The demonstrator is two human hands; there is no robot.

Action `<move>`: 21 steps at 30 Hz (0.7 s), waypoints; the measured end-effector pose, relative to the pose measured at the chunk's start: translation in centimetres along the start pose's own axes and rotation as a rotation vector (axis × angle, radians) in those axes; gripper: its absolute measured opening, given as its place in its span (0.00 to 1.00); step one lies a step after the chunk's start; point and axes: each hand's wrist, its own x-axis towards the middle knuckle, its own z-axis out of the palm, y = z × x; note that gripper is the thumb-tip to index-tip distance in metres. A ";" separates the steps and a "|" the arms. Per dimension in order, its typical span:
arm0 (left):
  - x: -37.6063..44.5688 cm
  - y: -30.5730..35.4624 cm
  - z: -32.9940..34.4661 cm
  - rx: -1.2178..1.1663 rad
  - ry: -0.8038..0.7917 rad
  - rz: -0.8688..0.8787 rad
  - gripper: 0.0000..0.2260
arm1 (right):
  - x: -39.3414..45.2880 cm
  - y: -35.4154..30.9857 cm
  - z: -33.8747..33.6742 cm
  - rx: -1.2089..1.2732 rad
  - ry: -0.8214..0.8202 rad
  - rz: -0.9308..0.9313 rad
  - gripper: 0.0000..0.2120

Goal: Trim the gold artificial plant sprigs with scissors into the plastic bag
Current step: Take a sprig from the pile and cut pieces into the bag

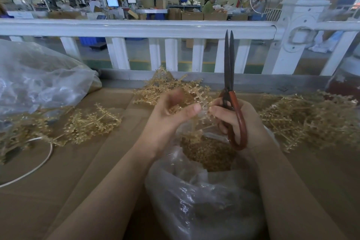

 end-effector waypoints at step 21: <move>0.2 -0.5 0.5 -0.006 -0.225 -0.104 0.03 | 0.0 0.0 1.2 -0.064 -0.007 -0.005 0.08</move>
